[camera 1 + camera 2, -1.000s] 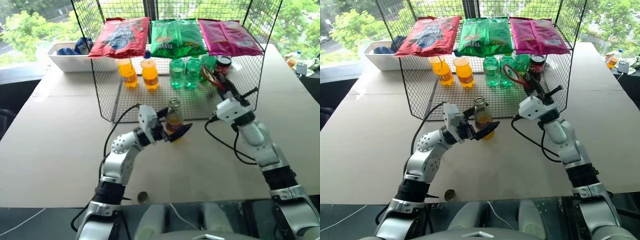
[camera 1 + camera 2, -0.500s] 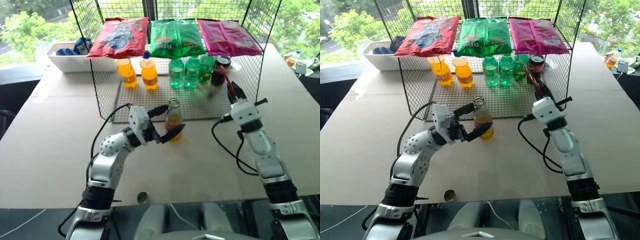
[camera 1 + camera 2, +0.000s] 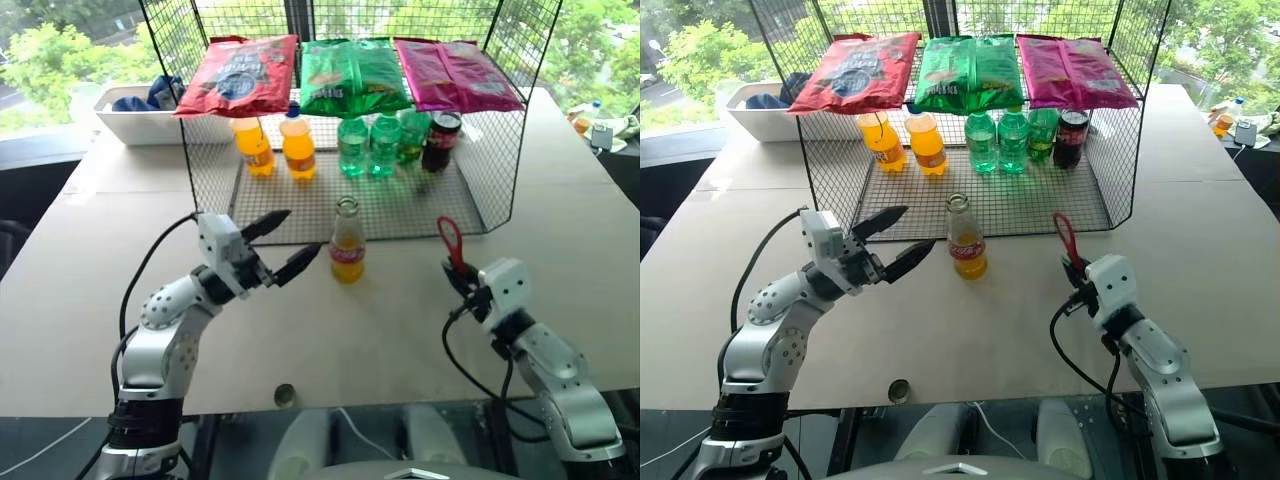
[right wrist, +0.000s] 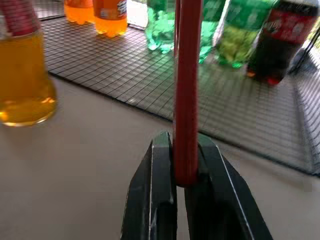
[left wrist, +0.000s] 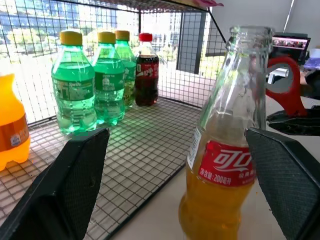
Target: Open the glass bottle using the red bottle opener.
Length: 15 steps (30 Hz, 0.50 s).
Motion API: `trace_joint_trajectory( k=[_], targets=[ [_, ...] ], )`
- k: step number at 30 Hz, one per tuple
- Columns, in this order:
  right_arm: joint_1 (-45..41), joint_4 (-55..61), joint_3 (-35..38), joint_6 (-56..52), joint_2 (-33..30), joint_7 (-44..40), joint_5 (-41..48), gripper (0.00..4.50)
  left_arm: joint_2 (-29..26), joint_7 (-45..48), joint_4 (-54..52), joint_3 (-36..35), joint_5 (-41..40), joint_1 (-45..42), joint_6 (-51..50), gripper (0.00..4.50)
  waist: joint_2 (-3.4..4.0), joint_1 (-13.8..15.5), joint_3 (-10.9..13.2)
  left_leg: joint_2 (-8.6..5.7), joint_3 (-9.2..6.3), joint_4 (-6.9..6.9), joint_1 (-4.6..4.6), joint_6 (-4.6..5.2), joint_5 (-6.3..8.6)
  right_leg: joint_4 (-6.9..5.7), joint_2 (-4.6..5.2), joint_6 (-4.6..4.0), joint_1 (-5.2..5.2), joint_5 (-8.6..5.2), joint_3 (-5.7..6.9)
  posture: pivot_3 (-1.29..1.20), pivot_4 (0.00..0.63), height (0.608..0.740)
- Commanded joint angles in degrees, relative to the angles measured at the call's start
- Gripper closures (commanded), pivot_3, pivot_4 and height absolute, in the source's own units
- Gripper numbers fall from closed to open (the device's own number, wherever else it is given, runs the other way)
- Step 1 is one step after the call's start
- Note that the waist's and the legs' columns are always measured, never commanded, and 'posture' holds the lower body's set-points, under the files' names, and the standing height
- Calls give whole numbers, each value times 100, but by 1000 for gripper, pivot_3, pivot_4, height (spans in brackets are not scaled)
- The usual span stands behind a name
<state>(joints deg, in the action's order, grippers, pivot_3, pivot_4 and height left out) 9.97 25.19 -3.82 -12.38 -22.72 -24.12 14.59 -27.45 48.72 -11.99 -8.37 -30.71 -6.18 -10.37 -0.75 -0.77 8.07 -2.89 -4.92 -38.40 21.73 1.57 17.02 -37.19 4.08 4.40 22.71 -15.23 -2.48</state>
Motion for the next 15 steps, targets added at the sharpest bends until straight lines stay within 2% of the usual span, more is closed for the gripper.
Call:
trace_joint_trajectory(
  k=[1, 3, 9, 10, 15],
  targets=[
    [157, 649, 66, -547, -67, -132, 444, 3674, -141, -19, -55, -312, -234, 22, -146, 0, 1, 7, 1, 0, -2, 0, 0, 0, 0, 0, 0, 0, 0, 0, 2, 0, 150, 740],
    [230, 789, 195, -757, -101, -103, 541, 3037, -213, -55, 85, -440, -273, 20, -259, 0, 1, 11, 0, -1, -4, -1, -1, 1, 1, -1, 2, 0, -1, 1, 4, 0, 150, 740],
    [551, 913, 788, -875, -356, -240, 745, 247, -458, -151, 179, -513, -138, 130, -579, 0, 1, 34, 0, -7, -8, 1, 1, 0, 1, 6, 4, 0, -2, 1, 10, 0, 150, 740],
    [628, 930, 878, -863, -403, -273, 763, 112, -504, -155, 156, -488, -89, 180, -620, 0, 1, 31, 0, -7, -8, 3, 2, 0, 1, 9, 4, 0, -2, 1, 10, 0, 150, 740],
    [1366, 720, 1682, -183, -687, -530, 495, 112, -834, -69, 117, -524, 169, 563, -682, 0, 1, 23, 1, -6, -7, 11, 2, 0, 1, 16, 5, 0, -1, 1, 8, 0, 150, 740]
  ],
)
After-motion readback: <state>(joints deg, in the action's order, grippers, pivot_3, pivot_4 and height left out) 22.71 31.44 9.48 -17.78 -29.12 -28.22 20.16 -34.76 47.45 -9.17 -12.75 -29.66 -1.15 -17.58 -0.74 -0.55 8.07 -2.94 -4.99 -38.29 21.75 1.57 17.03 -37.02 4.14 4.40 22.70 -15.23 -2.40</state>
